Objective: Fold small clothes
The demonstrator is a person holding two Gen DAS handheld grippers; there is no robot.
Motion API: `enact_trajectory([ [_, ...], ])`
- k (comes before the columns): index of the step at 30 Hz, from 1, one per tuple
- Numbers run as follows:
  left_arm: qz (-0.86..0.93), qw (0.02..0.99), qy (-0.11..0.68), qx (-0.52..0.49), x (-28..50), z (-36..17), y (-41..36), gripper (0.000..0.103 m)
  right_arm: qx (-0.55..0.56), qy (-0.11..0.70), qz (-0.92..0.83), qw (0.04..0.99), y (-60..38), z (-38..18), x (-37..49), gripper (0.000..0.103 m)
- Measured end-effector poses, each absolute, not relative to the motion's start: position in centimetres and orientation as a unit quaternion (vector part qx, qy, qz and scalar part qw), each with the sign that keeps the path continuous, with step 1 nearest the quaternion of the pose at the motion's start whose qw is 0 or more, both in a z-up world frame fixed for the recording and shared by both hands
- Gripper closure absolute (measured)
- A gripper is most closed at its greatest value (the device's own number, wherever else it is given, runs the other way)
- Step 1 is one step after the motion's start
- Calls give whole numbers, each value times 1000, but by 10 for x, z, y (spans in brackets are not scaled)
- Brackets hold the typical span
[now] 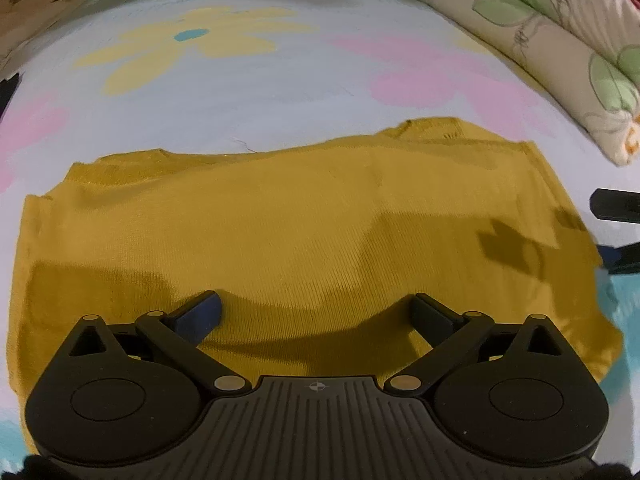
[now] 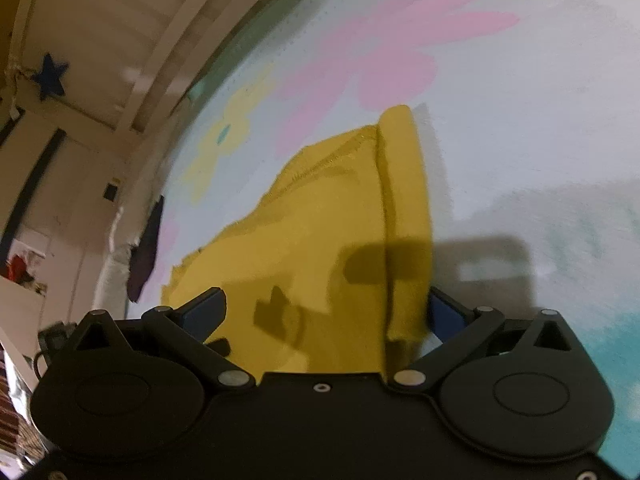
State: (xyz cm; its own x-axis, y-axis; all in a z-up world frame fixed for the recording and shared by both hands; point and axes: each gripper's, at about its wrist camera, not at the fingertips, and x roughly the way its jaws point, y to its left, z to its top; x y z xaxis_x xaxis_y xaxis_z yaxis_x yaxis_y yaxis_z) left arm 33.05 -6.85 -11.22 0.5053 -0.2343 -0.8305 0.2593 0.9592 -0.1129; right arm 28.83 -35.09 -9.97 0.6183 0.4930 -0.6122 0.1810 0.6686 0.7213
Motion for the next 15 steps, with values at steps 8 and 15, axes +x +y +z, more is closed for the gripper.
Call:
enact_trajectory([
  [8, -120, 876, 468, 11, 343, -101, -74, 7, 416, 410, 96, 806, -348, -104, 295, 0],
  [15, -61, 882, 465, -43, 390, -101, -66, 14, 412, 411, 100, 807, -349, -103, 295, 0],
])
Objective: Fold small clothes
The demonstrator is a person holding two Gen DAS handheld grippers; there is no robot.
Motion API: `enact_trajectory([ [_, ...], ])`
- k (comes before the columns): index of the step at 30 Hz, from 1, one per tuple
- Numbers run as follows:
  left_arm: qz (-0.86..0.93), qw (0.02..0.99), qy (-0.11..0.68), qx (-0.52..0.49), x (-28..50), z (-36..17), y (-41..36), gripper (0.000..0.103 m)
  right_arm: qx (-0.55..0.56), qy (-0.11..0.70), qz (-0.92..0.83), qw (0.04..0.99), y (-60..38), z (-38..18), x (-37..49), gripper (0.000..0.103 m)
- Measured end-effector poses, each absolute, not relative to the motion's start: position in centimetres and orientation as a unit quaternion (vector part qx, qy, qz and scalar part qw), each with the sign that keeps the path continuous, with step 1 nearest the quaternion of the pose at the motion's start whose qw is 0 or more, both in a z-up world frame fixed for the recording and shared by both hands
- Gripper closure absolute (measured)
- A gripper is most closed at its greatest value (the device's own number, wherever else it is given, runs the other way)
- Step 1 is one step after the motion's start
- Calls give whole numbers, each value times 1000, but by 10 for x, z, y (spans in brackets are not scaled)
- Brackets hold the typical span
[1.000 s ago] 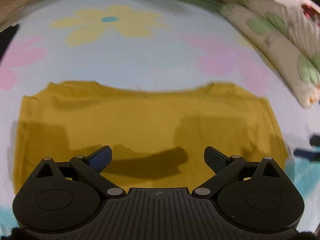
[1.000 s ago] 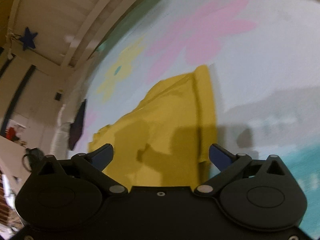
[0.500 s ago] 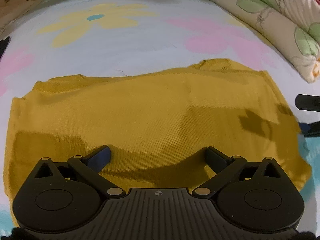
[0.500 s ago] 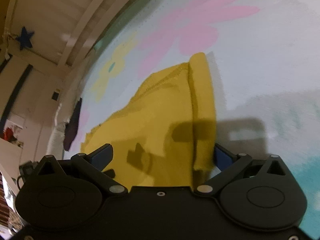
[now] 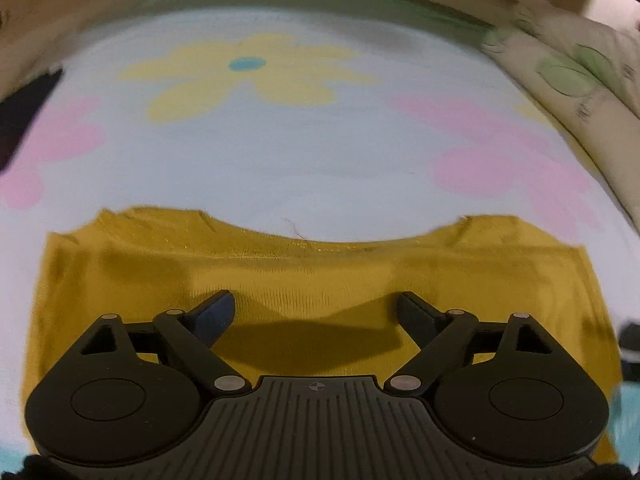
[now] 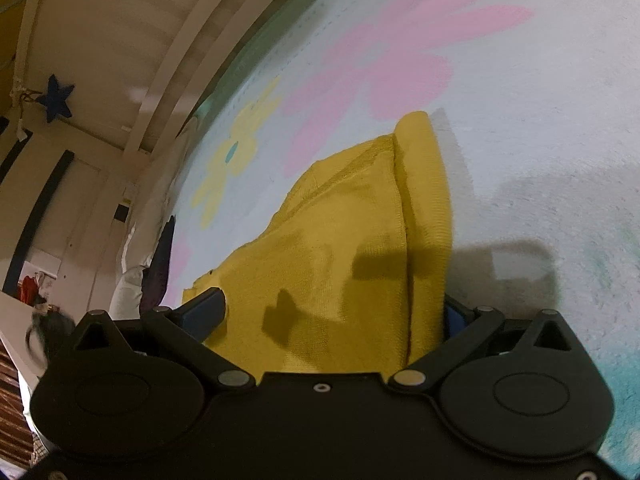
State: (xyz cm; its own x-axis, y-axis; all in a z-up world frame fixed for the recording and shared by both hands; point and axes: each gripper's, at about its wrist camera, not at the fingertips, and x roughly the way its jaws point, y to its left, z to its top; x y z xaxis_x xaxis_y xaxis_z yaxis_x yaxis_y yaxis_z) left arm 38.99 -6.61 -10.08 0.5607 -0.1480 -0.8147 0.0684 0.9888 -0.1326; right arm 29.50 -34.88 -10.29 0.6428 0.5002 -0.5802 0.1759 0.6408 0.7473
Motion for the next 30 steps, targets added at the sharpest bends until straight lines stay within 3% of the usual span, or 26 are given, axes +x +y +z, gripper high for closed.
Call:
enact_trajectory([
  [9, -21, 889, 455, -39, 418, -111, -74, 9, 397, 413, 100, 813, -345, -101, 295, 0],
  [14, -15, 894, 446, -44, 414, -99, -66, 20, 391, 410, 101, 818, -342, -99, 292, 0],
  [19, -47, 893, 445, 40, 380, -88, -79, 20, 391, 411, 105, 817, -342, -99, 291, 0],
  [25, -74, 880, 463, 72, 353, -104, -86, 18, 383, 419, 110, 816, -342, -97, 292, 2],
  [28, -78, 880, 467, 41, 355, -107, -81, 16, 369, 428, 93, 820, -339, -93, 294, 21],
  [30, -76, 873, 481, 14, 361, -101, -74, 19, 358, 439, 76, 821, -337, -93, 295, 59],
])
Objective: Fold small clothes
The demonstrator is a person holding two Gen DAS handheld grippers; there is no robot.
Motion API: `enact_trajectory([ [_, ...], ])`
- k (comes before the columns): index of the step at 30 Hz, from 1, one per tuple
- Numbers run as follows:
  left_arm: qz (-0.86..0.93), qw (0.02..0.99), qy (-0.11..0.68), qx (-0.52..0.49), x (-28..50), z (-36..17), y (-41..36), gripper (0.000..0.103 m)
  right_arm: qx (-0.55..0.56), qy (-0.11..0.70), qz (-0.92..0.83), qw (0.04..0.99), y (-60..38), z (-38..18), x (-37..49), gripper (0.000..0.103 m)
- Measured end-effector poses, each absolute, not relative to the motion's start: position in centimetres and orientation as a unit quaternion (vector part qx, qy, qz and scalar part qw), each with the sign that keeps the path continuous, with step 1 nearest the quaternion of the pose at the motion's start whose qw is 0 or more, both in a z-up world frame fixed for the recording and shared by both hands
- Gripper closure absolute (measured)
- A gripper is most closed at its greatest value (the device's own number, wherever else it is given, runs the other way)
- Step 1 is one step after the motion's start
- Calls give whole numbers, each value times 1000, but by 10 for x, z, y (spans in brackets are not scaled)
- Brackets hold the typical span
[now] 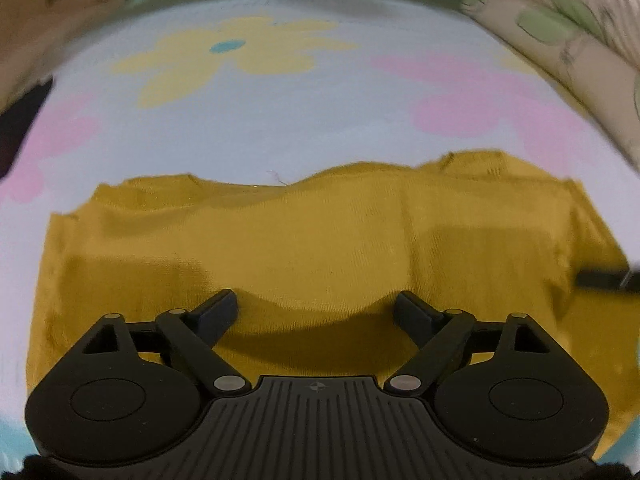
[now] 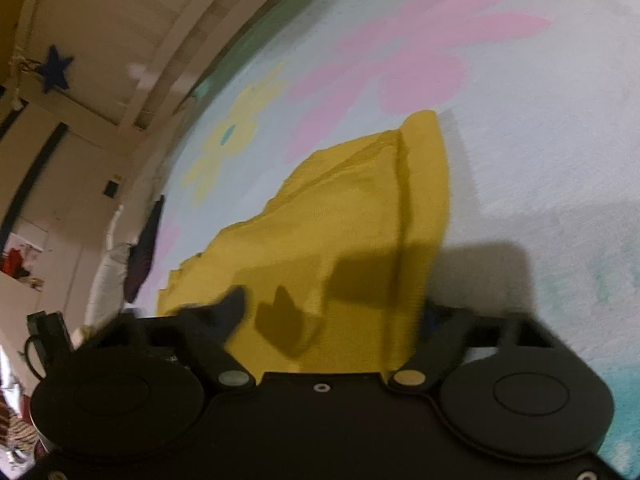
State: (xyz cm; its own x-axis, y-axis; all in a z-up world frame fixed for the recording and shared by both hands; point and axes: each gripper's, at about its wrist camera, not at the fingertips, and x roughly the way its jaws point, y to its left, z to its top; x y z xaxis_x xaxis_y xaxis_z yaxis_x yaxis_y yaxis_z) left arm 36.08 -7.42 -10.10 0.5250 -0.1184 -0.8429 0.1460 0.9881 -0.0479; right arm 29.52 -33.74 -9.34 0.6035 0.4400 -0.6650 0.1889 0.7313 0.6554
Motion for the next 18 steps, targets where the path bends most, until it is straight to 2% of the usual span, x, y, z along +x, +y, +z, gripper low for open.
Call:
enact_trajectory([
  [1, -72, 872, 484, 9, 360, -97, -72, 24, 357, 447, 73, 817, -337, -95, 297, 69],
  [3, -67, 875, 479, 4, 357, -84, -67, 27, 359, 450, 67, 815, -334, -96, 297, 74],
  [10, -62, 896, 439, -1, 331, -28, -29, 27, 338, 433, 70, 833, -313, -65, 301, 75],
  [18, -41, 891, 451, -29, 326, -29, 28, 27, 347, 414, 106, 835, -271, -37, 309, 75],
])
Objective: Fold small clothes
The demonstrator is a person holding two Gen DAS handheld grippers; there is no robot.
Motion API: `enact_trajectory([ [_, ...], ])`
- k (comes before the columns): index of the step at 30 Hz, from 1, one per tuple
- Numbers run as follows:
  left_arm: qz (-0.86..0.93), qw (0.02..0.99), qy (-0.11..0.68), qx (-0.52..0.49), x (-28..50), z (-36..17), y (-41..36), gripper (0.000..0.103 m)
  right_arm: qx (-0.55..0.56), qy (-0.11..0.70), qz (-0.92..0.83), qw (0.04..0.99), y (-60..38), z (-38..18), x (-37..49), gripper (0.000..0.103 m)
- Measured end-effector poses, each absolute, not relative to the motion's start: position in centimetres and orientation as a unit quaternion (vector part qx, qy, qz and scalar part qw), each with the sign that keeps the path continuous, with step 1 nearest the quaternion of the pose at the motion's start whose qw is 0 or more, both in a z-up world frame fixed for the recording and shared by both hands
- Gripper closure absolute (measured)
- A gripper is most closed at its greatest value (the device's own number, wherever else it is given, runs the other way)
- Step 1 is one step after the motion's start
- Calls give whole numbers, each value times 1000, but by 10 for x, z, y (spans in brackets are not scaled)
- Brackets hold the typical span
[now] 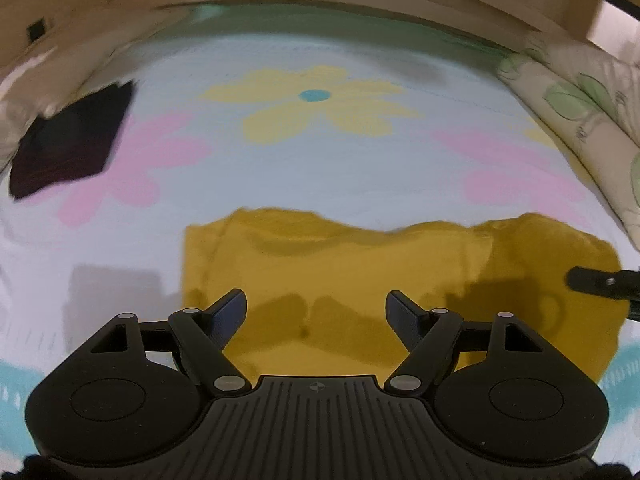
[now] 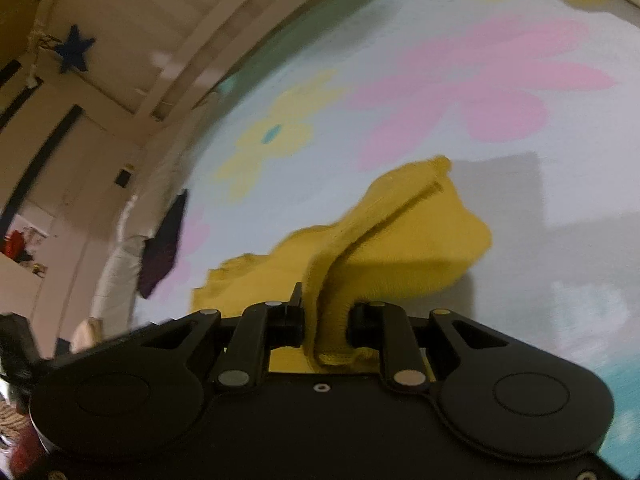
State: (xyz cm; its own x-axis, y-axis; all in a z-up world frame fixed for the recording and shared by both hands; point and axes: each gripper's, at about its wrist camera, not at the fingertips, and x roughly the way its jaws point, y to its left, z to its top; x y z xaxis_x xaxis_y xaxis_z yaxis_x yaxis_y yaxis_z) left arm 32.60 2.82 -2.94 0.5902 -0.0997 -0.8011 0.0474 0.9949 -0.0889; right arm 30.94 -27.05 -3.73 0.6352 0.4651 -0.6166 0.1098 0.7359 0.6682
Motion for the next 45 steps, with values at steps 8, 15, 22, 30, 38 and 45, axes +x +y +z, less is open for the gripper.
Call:
enact_trajectory([
  [8, -19, 889, 454, -47, 327, -30, 81, 27, 372, 400, 149, 824, -216, -26, 327, 75],
  [15, -3, 886, 462, -35, 326, -37, 113, 27, 367, 409, 169, 818, -168, -31, 339, 75],
  [22, 2, 883, 468, -37, 326, -43, 136, 27, 354, 427, 167, 815, -139, -41, 341, 75],
  [30, 10, 880, 472, -49, 331, -48, 154, 27, 346, 442, 145, 815, -121, -55, 345, 75],
  [38, 18, 876, 479, -52, 333, -53, 164, 27, 322, 455, 135, 819, -103, -62, 348, 75],
  [45, 23, 874, 482, -54, 334, -55, 167, 27, 295, 467, 139, 822, -80, -67, 349, 62],
])
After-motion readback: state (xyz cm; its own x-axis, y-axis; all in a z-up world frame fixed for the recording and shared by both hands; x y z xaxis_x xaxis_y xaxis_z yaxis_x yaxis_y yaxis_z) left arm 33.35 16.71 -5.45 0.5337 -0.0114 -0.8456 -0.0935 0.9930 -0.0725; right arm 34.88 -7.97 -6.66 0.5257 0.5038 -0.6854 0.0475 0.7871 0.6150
